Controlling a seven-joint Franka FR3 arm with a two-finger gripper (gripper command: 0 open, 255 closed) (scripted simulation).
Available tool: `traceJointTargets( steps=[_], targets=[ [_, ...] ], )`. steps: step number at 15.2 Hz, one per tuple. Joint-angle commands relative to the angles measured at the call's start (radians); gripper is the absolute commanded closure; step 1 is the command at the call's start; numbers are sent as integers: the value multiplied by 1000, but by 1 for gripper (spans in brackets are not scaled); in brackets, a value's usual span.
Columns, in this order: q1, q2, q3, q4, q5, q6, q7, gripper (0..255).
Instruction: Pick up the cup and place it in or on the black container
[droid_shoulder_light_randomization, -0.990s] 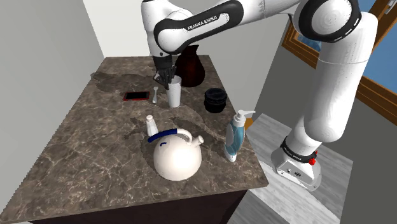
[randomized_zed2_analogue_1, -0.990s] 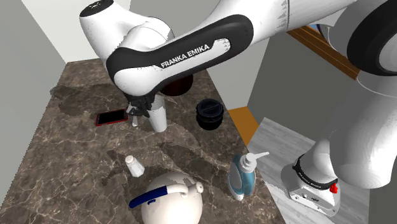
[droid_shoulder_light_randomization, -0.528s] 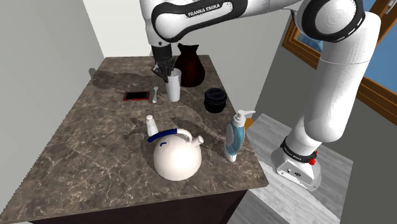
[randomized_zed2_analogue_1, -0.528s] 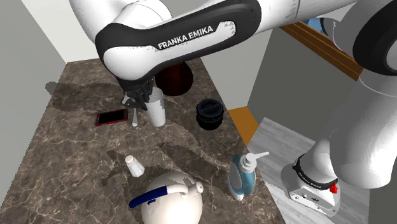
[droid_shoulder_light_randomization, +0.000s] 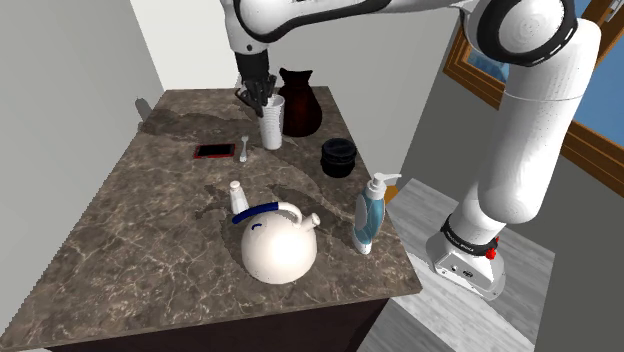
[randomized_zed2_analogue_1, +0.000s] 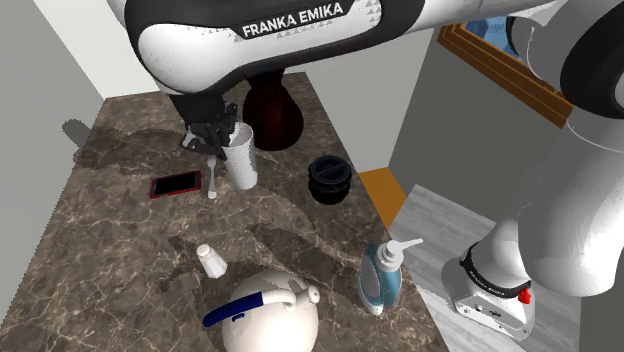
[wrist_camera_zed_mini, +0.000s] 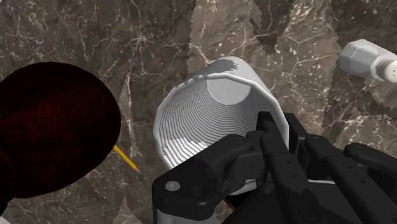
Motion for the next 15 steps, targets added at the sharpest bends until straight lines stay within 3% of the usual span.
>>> traceJointTargets(
  steps=[1, 8, 15],
  targets=[
    [2, 2, 0, 29, 0, -27, -2, 255],
    [8, 11, 2, 127, -1, -116, -9, 255],
    [-79, -254, -39, -144, 78, -88, -133, 255]
  ],
)
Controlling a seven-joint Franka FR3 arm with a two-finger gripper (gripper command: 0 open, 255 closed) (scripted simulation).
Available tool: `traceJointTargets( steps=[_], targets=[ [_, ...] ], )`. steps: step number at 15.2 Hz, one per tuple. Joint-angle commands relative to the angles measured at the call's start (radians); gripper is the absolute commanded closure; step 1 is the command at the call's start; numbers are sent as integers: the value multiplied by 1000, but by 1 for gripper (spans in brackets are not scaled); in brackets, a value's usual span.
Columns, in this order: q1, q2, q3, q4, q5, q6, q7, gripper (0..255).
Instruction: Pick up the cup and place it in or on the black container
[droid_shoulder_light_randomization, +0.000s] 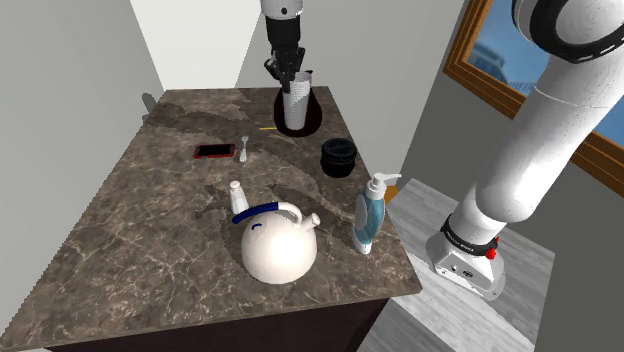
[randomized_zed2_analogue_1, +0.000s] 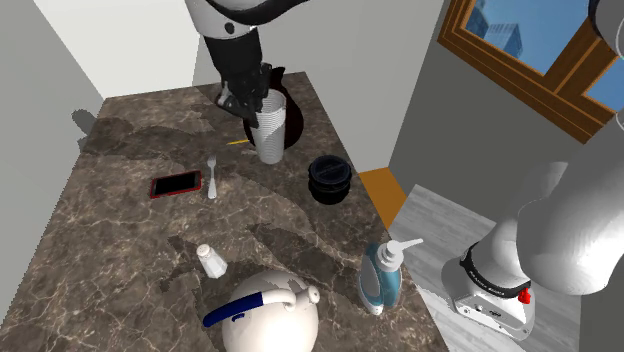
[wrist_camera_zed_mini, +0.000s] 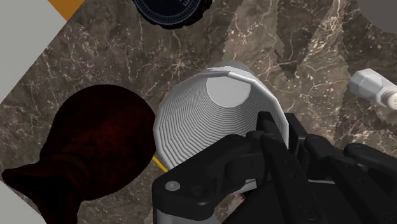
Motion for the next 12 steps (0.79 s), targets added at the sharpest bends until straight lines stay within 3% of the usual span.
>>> traceJointTargets(
  steps=[1, 12],
  targets=[
    [-18, -69, -17, -66, 18, 3, -37, 255],
    [-81, -370, -137, -306, 55, -41, -234, 255]
  ],
)
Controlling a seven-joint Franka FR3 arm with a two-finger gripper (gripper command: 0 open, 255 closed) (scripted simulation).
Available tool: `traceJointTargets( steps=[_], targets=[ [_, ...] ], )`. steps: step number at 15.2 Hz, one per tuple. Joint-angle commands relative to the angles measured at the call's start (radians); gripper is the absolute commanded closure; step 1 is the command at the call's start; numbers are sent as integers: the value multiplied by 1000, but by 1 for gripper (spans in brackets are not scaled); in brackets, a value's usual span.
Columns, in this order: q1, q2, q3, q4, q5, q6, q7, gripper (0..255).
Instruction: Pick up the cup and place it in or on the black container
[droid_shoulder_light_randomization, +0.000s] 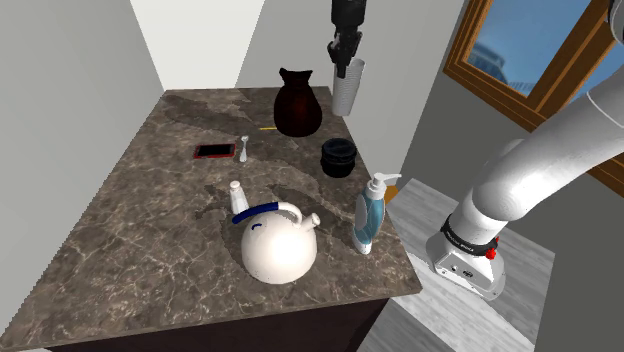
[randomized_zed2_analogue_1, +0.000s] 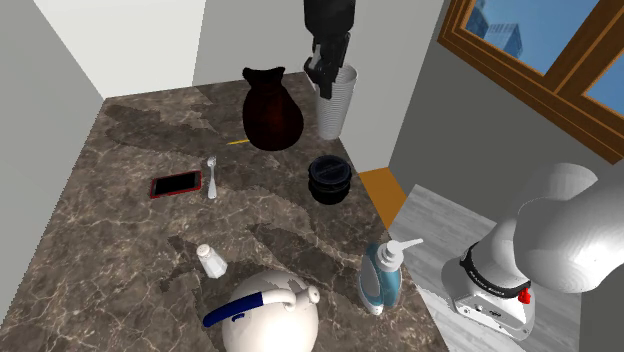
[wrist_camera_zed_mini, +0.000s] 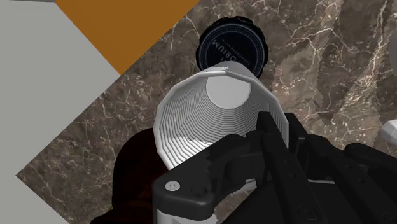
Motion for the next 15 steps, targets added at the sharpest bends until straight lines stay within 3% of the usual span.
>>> traceJointTargets(
  steps=[1, 15],
  targets=[
    [-1, -17, -5, -30, 1, 13, -7, 255],
    [2, -31, -2, -231, 3, 200, 3, 255]
  ],
)
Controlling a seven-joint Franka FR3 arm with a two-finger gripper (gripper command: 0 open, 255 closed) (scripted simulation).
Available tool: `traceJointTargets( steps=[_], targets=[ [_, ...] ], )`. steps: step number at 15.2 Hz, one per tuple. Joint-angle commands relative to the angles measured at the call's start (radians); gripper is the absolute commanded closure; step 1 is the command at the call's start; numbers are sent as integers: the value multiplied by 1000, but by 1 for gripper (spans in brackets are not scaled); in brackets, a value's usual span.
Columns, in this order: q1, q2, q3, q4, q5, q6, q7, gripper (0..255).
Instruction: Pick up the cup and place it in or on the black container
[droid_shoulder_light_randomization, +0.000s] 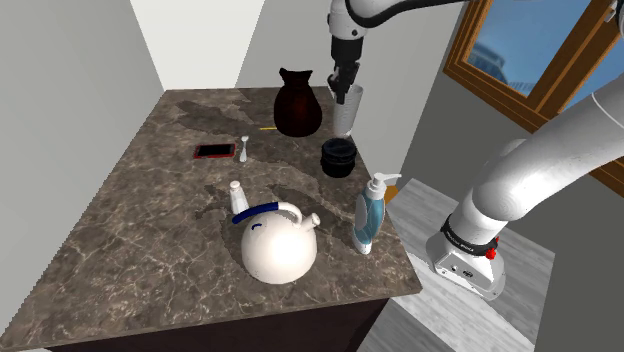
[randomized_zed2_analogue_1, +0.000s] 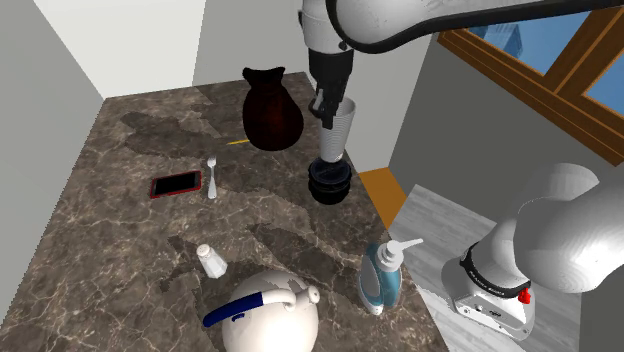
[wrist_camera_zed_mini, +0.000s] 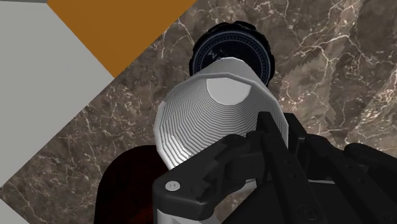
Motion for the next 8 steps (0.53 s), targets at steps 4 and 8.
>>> traceJointTargets(
  steps=[4, 8],
  targets=[
    [0, 7, 2, -61, -1, 69, 5, 255],
    [1, 15, 3, -108, -2, 123, 9, 255]
  ],
)
